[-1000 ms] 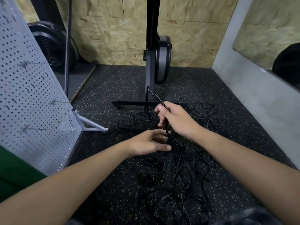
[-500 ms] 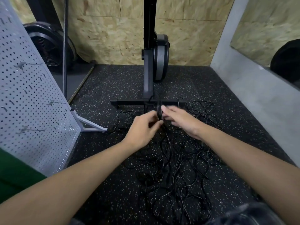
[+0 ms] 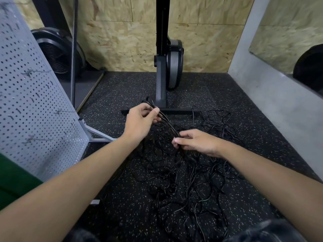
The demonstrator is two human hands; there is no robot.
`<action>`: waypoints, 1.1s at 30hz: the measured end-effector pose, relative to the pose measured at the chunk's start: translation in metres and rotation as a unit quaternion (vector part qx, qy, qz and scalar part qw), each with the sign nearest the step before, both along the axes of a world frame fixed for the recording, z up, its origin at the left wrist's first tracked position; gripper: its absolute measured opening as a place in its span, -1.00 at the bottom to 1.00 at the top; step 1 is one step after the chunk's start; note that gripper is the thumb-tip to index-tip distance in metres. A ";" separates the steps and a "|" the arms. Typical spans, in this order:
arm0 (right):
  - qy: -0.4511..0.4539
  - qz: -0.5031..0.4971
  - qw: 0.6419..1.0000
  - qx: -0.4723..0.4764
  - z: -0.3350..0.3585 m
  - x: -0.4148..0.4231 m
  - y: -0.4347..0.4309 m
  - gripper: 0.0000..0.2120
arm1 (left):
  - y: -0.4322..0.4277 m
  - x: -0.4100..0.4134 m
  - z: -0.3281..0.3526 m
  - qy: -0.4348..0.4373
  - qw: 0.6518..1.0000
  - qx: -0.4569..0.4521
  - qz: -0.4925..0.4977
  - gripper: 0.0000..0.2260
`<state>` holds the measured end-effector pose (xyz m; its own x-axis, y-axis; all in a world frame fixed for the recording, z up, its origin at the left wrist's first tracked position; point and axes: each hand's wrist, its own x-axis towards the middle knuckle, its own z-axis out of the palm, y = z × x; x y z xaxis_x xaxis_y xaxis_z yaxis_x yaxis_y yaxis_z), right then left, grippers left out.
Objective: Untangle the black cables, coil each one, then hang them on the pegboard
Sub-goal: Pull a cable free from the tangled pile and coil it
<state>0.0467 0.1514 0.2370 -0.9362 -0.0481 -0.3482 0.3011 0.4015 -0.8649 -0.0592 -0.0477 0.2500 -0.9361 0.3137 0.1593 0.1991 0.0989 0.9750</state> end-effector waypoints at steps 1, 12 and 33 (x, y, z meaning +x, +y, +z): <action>0.023 -0.006 1.000 0.000 0.001 0.000 0.000 -0.80 | -0.002 -0.003 0.000 -0.009 1.000 0.008 0.015 -0.83; 0.136 -0.057 0.989 -0.015 0.014 -0.004 -0.010 -0.82 | -0.004 0.027 -0.030 -0.152 0.916 -0.224 -0.297 -0.73; 0.013 -0.014 1.000 -0.014 0.005 -0.003 -0.005 -0.78 | -0.004 0.015 -0.025 -0.035 0.990 -0.073 -0.118 -0.85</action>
<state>0.0436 0.1460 0.2420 -0.9459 -0.0306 -0.3229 0.2895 0.3694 -0.8830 -0.0443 -0.0515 0.2245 -0.8411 0.5398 0.0339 0.1666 0.1990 0.9657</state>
